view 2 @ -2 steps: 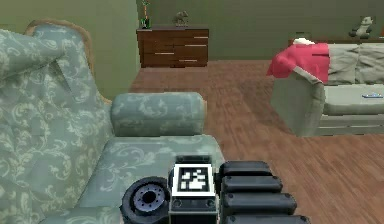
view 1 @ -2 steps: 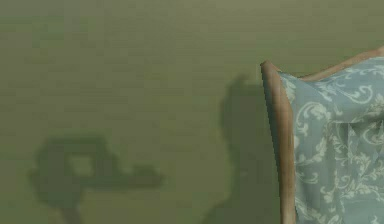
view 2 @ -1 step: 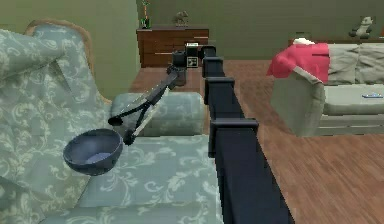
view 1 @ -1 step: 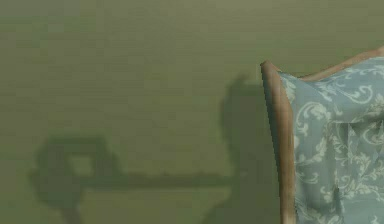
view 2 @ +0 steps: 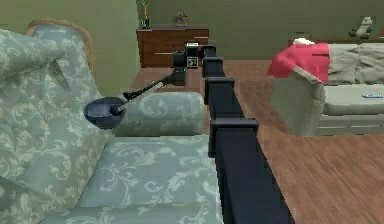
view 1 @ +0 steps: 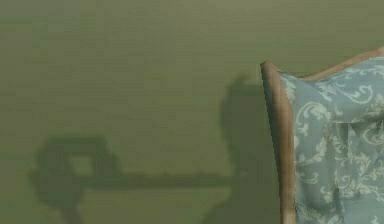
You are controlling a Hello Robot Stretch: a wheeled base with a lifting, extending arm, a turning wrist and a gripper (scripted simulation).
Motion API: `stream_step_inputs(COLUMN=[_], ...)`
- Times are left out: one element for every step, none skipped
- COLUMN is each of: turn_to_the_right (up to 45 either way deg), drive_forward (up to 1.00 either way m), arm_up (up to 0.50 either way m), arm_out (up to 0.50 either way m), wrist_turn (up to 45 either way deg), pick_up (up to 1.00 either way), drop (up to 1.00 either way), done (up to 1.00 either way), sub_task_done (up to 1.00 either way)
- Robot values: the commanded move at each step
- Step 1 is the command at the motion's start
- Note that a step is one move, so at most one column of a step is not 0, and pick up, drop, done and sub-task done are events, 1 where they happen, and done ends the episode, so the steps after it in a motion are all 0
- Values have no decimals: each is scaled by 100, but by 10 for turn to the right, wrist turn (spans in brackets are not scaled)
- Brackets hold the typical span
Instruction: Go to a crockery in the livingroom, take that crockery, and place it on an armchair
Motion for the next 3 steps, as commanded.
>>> stream_step_inputs(turn_to_the_right=[0,0,0], drive_forward=[0,0,0], arm_up=[0,-20,-32], arm_out=[0,0,0], wrist_turn=[360,0,0], pick_up=[0,0,0], drop=[0,0,0], done=[0,0,0], sub_task_done=[0,0,0])
